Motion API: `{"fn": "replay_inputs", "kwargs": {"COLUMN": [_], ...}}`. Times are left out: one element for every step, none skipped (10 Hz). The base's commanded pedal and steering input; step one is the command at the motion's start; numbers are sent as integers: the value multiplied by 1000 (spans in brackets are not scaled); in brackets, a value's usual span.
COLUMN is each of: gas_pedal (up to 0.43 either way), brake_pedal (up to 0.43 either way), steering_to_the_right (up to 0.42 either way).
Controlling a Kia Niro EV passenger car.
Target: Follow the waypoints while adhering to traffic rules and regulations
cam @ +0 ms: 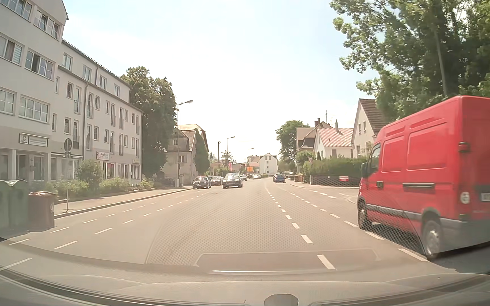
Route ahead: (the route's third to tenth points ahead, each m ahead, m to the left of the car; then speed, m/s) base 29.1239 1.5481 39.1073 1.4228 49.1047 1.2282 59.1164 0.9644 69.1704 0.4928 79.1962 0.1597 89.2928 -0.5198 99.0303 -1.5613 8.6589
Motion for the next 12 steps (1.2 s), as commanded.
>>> {"fn": "replay_inputs", "kwargs": {"gas_pedal": [39,28,20,20,20,20,20,8,8,8,8,8], "brake_pedal": [0,0,0,0,0,0,0,0,0,0,0,0], "steering_to_the_right": [-12,-12,-10,-9,-9,-9,-9,-9,-9,-9,-9,-9]}}
